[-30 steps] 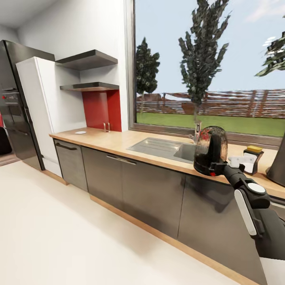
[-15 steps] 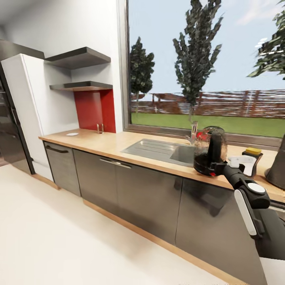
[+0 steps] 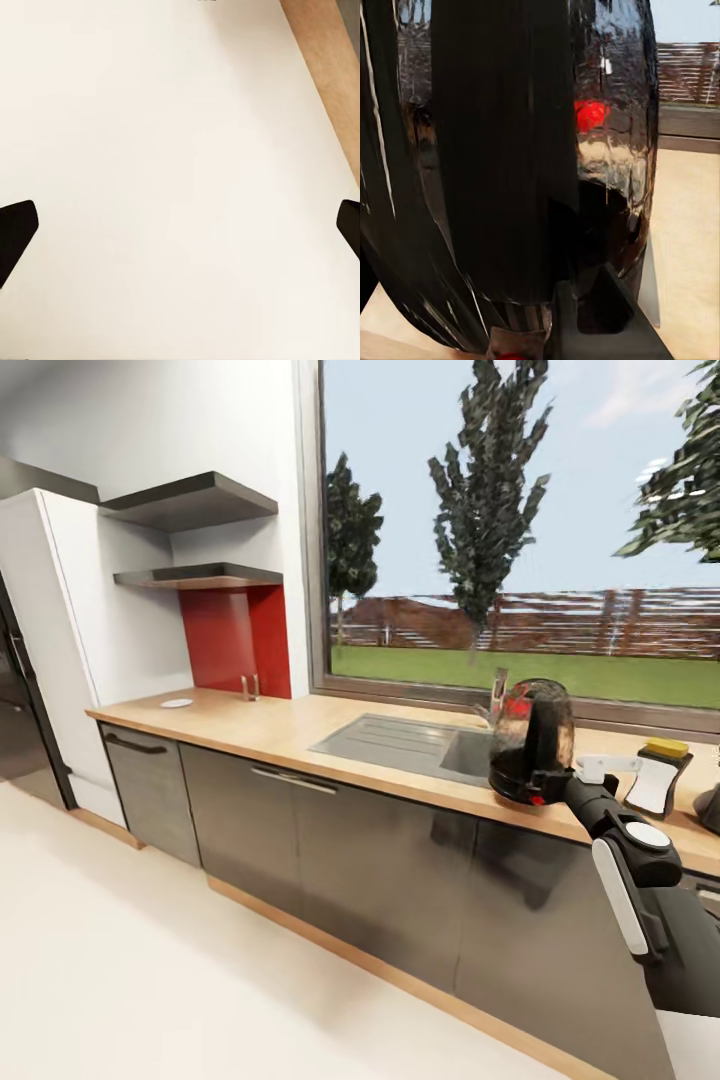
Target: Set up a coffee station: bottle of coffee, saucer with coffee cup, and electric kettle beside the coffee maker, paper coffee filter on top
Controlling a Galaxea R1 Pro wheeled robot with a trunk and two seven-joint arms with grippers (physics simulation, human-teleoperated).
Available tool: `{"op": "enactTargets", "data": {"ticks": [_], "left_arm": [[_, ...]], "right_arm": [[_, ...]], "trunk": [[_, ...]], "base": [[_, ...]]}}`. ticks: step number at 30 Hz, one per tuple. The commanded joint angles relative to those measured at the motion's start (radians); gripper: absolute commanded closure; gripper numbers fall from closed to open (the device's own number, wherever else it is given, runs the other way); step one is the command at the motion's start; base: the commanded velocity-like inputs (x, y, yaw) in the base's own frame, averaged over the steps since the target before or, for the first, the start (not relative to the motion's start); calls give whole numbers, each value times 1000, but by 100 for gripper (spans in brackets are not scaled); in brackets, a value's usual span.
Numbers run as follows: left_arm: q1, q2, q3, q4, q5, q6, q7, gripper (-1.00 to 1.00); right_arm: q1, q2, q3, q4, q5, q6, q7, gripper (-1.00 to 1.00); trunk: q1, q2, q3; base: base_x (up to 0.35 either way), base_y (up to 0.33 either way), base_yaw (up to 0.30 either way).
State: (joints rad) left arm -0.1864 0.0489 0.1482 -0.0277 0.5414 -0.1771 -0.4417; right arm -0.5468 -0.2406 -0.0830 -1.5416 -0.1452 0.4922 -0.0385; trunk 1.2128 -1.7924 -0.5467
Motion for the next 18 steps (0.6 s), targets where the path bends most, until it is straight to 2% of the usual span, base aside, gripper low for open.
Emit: {"op": "enactTargets", "data": {"ticks": [1, 8, 13, 15, 16, 18], "left_arm": [[-1, 0, 8, 2, -5, -2, -5, -100], [-1, 0, 8, 2, -5, -2, -4, -100], [0, 17, 9, 3, -4, -2, -3, -100], [3, 28, 24, 3, -3, -2, -3, -100], [13, 48, 91, 3, -3, -2, -3, -100], [19, 54, 118, 3, -3, -2, -3, -100]], "right_arm": [[-1, 0, 0, -2, -8, 5, -4, 100], [-1, 0, 0, -2, -8, 5, -4, 100], [-1, 0, 0, -2, -8, 5, -4, 100], [-1, 0, 0, -2, -8, 5, -4, 100], [-1, 0, 0, -2, -8, 5, -4, 100], [-1, 0, 0, -2, -8, 5, -4, 100]], "trunk": [[0, -1, -1], [0, -1, -1], [0, -1, -1], [0, -1, -1], [0, -1, -1], [0, -1, -1]], "base": [[21, 23, -214], [6, 6, -262], [0, 0, -278], [0, 0, -159], [0, 0, -37], [43, 43, -19]]}}
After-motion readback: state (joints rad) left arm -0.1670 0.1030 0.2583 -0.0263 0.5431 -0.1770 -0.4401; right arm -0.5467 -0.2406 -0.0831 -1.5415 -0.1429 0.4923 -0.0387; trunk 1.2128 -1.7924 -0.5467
